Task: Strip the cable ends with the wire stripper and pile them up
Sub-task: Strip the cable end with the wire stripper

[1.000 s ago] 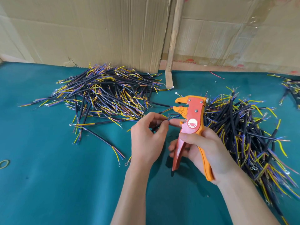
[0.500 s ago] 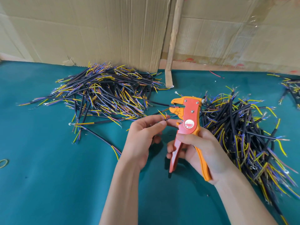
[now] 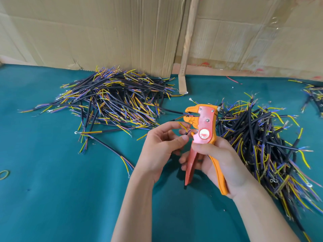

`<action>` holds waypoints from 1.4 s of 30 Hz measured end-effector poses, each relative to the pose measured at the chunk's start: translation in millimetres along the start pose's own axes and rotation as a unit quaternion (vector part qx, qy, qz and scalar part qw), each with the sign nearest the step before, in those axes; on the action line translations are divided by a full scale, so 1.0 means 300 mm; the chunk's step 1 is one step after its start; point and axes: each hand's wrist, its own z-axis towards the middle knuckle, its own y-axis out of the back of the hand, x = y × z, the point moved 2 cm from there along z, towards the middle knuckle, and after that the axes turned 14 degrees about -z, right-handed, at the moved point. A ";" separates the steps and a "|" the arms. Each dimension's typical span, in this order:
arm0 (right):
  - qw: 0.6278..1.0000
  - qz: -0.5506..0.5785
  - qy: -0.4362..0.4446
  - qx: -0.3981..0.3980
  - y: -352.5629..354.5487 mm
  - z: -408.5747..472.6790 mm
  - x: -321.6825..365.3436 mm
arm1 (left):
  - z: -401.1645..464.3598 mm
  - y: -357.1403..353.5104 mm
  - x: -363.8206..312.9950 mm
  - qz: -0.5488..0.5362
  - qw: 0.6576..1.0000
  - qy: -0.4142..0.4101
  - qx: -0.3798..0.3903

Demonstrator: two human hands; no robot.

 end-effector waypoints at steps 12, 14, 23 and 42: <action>0.999 0.002 0.041 -0.021 0.010 0.002 -0.003 | 0.020 0.022 0.018 0.212 0.966 -0.103 -0.104; 0.999 -0.017 0.034 -0.018 0.003 0.004 -0.005 | 0.018 0.019 0.017 0.233 0.959 -0.119 -0.108; 0.999 -0.031 0.024 -0.014 -0.001 -0.001 -0.004 | 0.018 0.013 0.012 0.210 0.971 -0.086 -0.071; 0.998 -0.057 0.026 0.002 0.000 -0.006 0.000 | 0.016 0.008 0.026 0.095 0.987 -0.028 -0.124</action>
